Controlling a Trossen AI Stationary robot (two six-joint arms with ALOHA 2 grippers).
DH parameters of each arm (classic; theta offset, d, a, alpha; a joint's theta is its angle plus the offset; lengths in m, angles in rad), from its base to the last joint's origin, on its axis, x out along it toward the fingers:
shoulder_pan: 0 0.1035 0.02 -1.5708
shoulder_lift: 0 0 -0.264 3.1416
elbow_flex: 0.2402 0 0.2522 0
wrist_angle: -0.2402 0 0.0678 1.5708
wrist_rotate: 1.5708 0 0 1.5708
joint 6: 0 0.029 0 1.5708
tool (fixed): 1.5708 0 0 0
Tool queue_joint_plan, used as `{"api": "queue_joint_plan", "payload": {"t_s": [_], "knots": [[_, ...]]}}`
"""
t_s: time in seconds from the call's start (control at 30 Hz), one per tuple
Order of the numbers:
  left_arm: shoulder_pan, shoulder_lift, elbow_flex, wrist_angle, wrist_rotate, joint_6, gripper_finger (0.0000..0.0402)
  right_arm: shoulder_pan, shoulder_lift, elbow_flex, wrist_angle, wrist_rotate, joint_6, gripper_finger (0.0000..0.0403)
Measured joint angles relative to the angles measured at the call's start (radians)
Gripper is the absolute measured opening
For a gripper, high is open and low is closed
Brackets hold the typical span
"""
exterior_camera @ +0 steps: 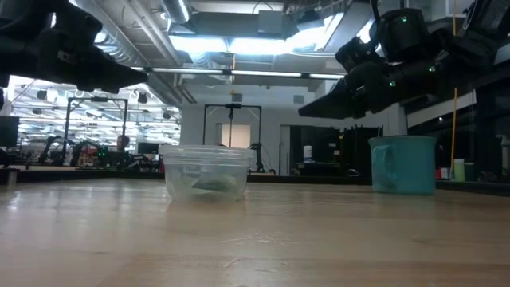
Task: Pick and place items into bin
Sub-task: Return to Home Position
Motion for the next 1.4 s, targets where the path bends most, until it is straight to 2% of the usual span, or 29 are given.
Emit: {"api": "queue_joint_plan", "payload": {"t_s": [0.33, 0.53, 0.73, 0.87, 0.97, 1.07, 1.3, 1.4], "knots": [[0.000, -0.166, -0.025, -0.108, -0.054, 0.022, 0.0001, 0.000, 0.000, 0.000, -0.038, 0.000, 0.003, 0.0004], [0.000, -0.255, -0.024, -0.181, -0.105, 0.033, 0.0002, 0.000, 0.000, 0.000, -0.004, -0.001, 0.022, 0.0004], [0.000, -0.328, -0.024, -0.209, -0.097, 0.050, 0.0002, 0.000, -0.003, 0.000, 0.060, -0.051, 0.039, 0.0004], [0.000, -0.353, -0.024, -0.209, -0.097, 0.063, 0.0002, 0.000, -0.052, 0.000, 0.056, -0.056, 0.051, 0.0004], [0.000, -0.355, -0.024, -0.209, -0.102, 0.063, 0.0001, 0.000, -0.127, 0.000, 0.018, -0.089, 0.048, 0.0004], [0.000, -0.355, -0.024, -0.209, -0.102, 0.062, 0.0002, 0.000, -0.247, 0.000, -0.096, -0.104, 0.023, 0.0004], [0.000, -0.355, -0.024, -0.209, -0.101, 0.024, 0.0001, 0.008, -0.625, 0.000, -0.465, -0.100, -0.007, 0.0004], [0.000, -0.354, -0.024, -0.209, -0.098, 0.020, 0.0003, 0.033, -0.782, 0.000, -0.624, -0.044, -0.025, 0.0003]]}}
